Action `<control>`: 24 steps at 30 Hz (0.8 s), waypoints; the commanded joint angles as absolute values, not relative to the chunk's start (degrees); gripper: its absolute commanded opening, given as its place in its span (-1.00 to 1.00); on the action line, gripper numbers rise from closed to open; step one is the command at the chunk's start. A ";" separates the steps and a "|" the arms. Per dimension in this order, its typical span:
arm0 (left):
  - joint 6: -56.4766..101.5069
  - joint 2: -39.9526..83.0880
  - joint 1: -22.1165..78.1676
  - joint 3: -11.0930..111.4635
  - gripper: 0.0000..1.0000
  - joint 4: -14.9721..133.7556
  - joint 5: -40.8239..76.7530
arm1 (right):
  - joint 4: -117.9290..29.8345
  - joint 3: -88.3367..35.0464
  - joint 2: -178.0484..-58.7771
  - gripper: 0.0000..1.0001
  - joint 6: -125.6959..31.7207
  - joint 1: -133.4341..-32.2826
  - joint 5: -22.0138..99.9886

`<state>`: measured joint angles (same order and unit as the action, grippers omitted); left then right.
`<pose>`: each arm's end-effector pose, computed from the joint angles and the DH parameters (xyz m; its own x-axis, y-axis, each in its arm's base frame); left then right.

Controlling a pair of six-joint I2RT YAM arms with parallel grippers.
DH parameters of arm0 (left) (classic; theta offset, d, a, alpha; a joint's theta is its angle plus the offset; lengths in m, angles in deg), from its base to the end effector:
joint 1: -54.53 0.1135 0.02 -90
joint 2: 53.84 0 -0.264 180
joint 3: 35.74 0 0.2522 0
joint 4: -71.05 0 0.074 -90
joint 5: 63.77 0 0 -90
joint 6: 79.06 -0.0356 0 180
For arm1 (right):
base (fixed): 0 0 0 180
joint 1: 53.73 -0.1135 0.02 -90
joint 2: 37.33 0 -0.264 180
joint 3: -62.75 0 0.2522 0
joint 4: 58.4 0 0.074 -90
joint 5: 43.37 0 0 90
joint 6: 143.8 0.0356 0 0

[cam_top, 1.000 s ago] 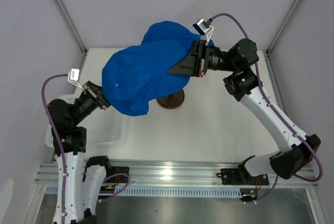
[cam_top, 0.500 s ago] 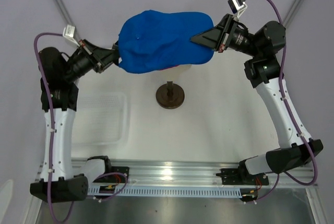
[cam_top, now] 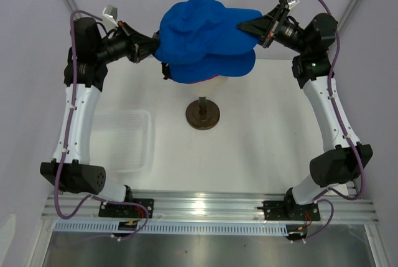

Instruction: Stack the hats

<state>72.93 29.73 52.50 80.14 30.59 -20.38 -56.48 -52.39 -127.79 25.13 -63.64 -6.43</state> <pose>0.2999 -0.0365 0.4967 -0.7227 -0.5813 -0.3739 0.2240 0.3149 -0.9223 0.3293 0.0864 0.5197 -0.7409 0.4693 -0.4805 -0.5333 0.0240 0.8456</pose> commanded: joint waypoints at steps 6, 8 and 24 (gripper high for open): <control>71.49 31.42 52.59 82.00 -0.99 25.65 -18.33 | -59.85 -55.44 -130.06 -1.00 29.08 -60.41 -4.61; 71.23 31.33 52.59 79.72 -0.99 26.43 -18.16 | -60.02 -53.76 -129.71 -1.00 28.82 -60.32 -4.52; 65.52 34.05 52.94 77.77 -0.99 24.16 -17.11 | -54.92 -51.12 -131.37 -1.00 22.93 -60.24 -4.17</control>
<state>68.50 33.93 52.31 77.32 26.44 -18.88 -55.54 -49.95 -130.89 27.06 -62.33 -8.53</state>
